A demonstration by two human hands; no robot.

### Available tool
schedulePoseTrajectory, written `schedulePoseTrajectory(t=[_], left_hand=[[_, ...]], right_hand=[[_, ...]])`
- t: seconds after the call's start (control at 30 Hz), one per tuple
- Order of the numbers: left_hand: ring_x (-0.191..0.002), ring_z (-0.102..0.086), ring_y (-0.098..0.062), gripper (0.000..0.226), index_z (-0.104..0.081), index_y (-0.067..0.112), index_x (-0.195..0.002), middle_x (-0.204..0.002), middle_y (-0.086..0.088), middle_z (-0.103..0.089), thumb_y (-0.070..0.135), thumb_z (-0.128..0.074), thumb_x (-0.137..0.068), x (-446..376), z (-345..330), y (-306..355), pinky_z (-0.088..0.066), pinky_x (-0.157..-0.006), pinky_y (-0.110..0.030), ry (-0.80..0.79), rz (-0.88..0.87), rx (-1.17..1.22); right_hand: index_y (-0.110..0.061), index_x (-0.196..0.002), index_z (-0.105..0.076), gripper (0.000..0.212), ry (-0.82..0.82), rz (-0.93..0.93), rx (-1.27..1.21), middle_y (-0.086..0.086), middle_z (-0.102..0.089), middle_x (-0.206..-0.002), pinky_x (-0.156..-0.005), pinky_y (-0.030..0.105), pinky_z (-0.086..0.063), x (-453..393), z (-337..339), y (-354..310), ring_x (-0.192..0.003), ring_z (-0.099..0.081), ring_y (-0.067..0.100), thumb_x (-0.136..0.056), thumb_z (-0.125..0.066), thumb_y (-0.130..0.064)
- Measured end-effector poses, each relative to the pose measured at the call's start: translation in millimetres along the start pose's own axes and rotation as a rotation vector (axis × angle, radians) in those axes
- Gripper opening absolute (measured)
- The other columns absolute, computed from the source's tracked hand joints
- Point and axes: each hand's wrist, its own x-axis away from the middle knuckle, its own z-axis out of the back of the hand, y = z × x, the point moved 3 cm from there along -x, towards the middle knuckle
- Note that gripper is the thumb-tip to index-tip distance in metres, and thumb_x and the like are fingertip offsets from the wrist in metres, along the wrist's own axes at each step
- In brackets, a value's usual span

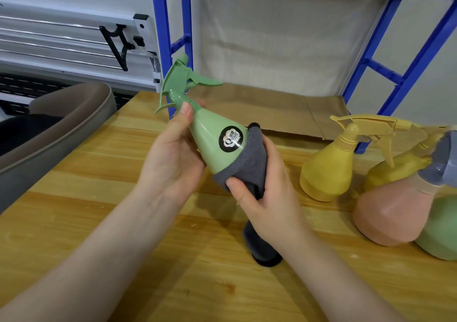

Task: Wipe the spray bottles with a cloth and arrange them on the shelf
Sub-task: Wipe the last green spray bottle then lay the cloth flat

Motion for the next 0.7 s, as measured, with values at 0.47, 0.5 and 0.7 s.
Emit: schedulePoseTrajectory(t=[0.47,0.5,0.7], left_hand=[[-0.107,-0.06,-0.015,0.018,-0.063,0.024,-0.104,-0.105,0.004,-0.069,0.032,-0.06,-0.087,-6.1,2.5,2.1,-0.043,-0.104,-0.044,-0.144,0.101,-0.327],[-0.107,-0.059,-0.015,0.016,-0.066,0.024,-0.1,-0.106,0.003,-0.068,0.033,-0.059,-0.088,-6.8,3.5,4.2,-0.041,-0.106,-0.043,-0.151,0.089,-0.353],[-0.111,-0.062,-0.013,0.035,-0.063,0.022,-0.12,-0.124,0.001,-0.066,0.039,-0.051,-0.093,-5.5,2.1,8.0,-0.047,-0.094,-0.034,-0.259,0.097,-0.409]], right_hand=[[-0.024,-0.117,-0.06,0.057,0.146,-0.446,-0.704,-0.003,-0.075,-0.102,-0.082,0.029,-0.056,-9.5,13.5,6.7,-0.097,-0.071,0.013,-0.07,-0.076,-0.05],[-0.023,-0.117,-0.062,0.058,0.102,-0.546,-0.82,0.001,-0.076,-0.102,-0.083,0.035,-0.057,-8.9,13.8,7.7,-0.096,-0.072,0.019,-0.068,-0.074,-0.052],[-0.022,-0.137,-0.054,0.049,-0.086,-0.721,-1.034,0.005,-0.061,-0.135,-0.072,0.041,-0.059,-2.7,13.3,1.1,-0.121,-0.06,0.03,-0.098,-0.037,-0.047]])
